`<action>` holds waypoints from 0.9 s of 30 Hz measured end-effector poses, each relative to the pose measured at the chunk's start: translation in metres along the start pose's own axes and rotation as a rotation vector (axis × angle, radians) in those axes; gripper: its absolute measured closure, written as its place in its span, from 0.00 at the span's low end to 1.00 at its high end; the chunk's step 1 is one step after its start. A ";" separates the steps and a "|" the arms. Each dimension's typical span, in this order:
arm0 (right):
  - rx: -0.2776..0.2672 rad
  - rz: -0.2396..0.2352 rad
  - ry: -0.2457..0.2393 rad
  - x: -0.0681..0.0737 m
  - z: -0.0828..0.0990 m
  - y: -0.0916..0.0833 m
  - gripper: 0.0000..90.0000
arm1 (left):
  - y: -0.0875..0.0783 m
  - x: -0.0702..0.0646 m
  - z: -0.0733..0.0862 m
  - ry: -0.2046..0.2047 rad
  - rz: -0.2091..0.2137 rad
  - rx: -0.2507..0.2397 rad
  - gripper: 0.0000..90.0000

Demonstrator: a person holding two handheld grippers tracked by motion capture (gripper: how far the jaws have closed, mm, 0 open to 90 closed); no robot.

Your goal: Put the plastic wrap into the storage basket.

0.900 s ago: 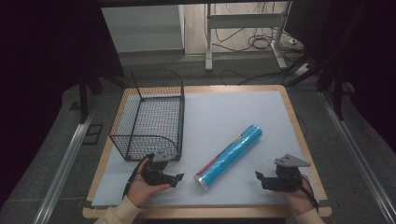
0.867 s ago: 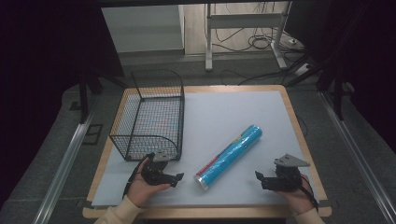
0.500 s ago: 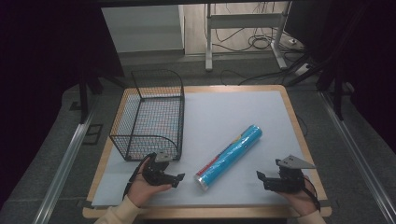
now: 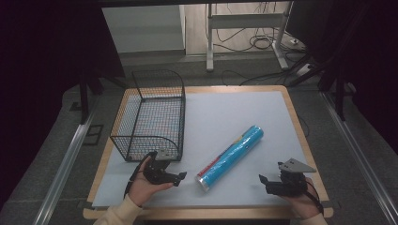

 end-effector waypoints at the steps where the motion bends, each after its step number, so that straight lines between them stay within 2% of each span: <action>1: 0.000 0.000 -0.001 0.000 0.000 0.000 0.15 | 0.000 0.000 0.000 0.000 0.000 0.000 0.21; 3: -0.003 0.002 0.001 0.001 0.000 -0.002 0.15 | -0.002 -0.002 -0.001 0.011 0.002 -0.006 0.21; 9: 0.007 0.001 0.013 0.001 0.000 -0.001 0.15 | -0.007 -0.005 -0.006 0.005 -0.002 -0.030 0.22; 14: 0.006 -0.007 0.021 0.000 0.000 0.000 0.15 | -0.010 -0.011 -0.012 0.021 0.010 -0.023 0.22; 19: 0.003 -0.012 0.033 -0.002 0.001 -0.001 0.15 | -0.013 -0.016 -0.022 0.018 0.011 -0.023 0.22; 27: 0.002 -0.009 0.030 -0.002 0.001 -0.002 0.15 | -0.011 -0.027 -0.037 0.035 0.016 -0.019 0.22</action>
Point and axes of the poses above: each handheld gripper's, and its own axes: y roughly forward along the jaws, z roughly out of its underside, x roughly to its left, the point moved 5 cm from there along y, roughly forward along the jaws, and after that the axes turned 4 degrees about -z, right-handed, at the moved point
